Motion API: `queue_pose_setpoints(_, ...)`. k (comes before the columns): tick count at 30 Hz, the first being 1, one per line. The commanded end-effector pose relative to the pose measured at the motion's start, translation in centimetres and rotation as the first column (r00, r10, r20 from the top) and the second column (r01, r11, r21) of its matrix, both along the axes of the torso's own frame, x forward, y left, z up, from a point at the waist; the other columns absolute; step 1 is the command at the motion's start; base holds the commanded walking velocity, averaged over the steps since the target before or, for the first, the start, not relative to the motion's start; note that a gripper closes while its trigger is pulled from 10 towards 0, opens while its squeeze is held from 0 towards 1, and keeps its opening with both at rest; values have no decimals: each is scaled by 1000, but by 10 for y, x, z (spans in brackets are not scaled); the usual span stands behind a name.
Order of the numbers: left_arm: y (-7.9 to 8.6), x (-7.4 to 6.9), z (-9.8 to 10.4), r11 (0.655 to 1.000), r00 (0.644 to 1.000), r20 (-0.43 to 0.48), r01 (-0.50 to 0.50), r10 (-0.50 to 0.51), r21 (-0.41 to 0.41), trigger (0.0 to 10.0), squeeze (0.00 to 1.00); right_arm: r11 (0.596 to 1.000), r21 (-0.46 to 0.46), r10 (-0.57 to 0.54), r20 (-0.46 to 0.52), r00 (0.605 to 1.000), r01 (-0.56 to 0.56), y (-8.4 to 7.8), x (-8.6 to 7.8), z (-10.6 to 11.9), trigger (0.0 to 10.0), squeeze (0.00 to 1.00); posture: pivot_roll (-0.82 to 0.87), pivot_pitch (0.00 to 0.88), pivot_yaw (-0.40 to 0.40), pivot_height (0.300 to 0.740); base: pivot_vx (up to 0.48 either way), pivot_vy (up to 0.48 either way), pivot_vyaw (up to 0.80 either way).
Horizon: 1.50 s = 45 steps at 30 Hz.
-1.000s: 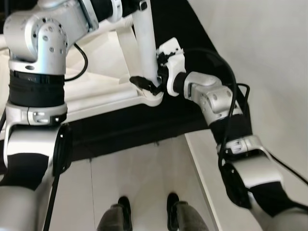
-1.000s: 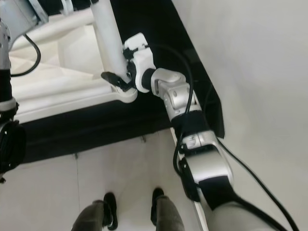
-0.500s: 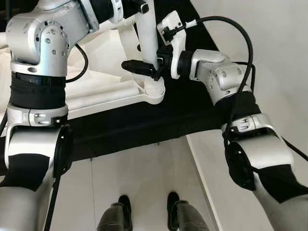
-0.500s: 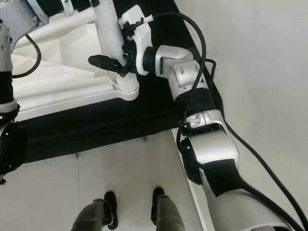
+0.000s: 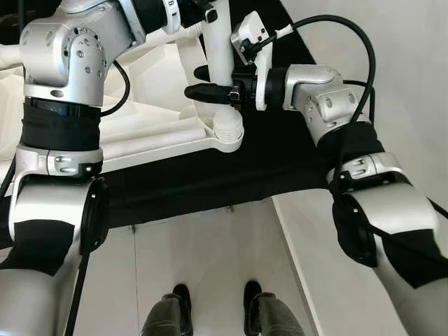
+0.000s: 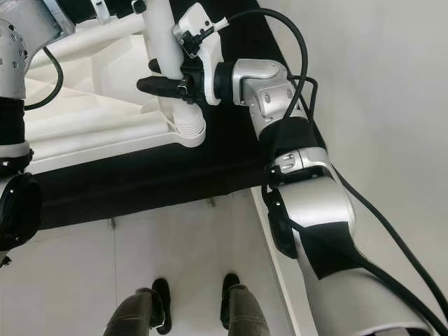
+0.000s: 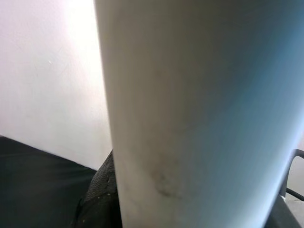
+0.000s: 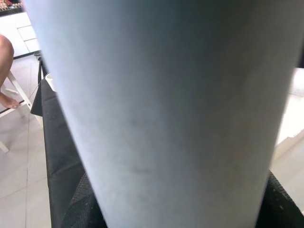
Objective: Building children table
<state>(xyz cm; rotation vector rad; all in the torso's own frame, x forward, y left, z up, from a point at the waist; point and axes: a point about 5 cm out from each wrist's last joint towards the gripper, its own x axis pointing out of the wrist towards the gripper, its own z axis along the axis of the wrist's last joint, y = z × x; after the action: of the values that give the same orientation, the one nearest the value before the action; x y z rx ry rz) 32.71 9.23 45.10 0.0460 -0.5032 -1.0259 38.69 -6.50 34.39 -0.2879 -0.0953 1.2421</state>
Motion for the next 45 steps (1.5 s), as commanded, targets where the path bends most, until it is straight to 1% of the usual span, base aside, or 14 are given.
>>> queue_pose_setpoints(1,-60,-13,-17,958,968,-28,251,-249,137,0,0,990,-82,111,-67,992,-116,44,-9,-16,0,0,19,334,47,740,0,0,0)
queue_pose_setpoints(5,-61,-13,-16,958,968,-12,250,-250,139,0,0,993,-59,96,-58,994,-100,43,-7,-14,0,0,19,334,47,740,0,0,0)
queue_pose_setpoints(6,-60,-11,-16,966,973,-31,233,-231,111,8000,1000,996,-37,84,-51,995,-86,42,-6,-12,0,0,20,335,49,740,0,0,0)
queue_pose_setpoints(7,-56,-8,-15,974,978,-35,208,-206,87,10000,1000,998,-1,63,-49,997,-63,40,-4,-10,0,0,20,336,51,740,0,0,0)
queue_pose_setpoints(13,-9,-3,6,994,997,-16,80,-81,-75,10000,1000,984,169,55,-24,998,-50,28,-2,0,0,0,28,344,54,740,0,0,0)
queue_pose_setpoints(19,36,-25,17,981,999,6,50,-50,-186,10000,1000,965,243,95,37,995,-101,17,-4,4,0,0,29,350,52,740,0,0,0)
queue_pose_setpoints(21,75,-49,3,975,1000,-11,3,-5,-224,10000,1000,940,320,100,61,993,-115,8,-5,10,0,0,41,357,45,740,0,0,0)
queue_pose_setpoints(23,84,-59,-3,975,1000,-17,-16,13,-223,10000,1000,931,347,98,65,993,-115,5,-4,12,0,0,42,358,44,740,0,0,0)
queue_pose_setpoints(30,89,-87,-88,979,975,-213,-100,61,-176,10000,1000,882,439,143,91,985,-169,-4,-7,22,0,0,59,379,40,740,0,0,0)
queue_pose_setpoints(34,55,-133,-208,980,835,-519,-197,186,34,10000,1000,913,216,307,194,932,-346,3,-20,14,0,0,60,404,32,740,0,0,0)
queue_pose_setpoints(37,51,-142,-221,979,809,-554,-195,194,58,10000,1000,909,181,342,191,920,-376,4,-21,12,0,0,60,404,32,740,0,0,0)
queue_pose_setpoints(38,47,-151,-236,973,769,-598,-214,223,88,10000,0,908,142,366,193,910,-395,6,-22,10,2431,0,66,415,26,740,0,0,0)
queue_pose_setpoints(39,43,-166,-250,965,721,-643,-225,258,135,10000,0,908,106,380,195,904,-405,10,-22,9,10000,0,69,428,21,740,0,0,0)
queue_pose_setpoints(45,42,-184,-265,913,618,-679,-344,397,221,10000,0,930,32,352,219,910,-367,19,-20,8,10000,0,84,456,9,740,0,0,0)
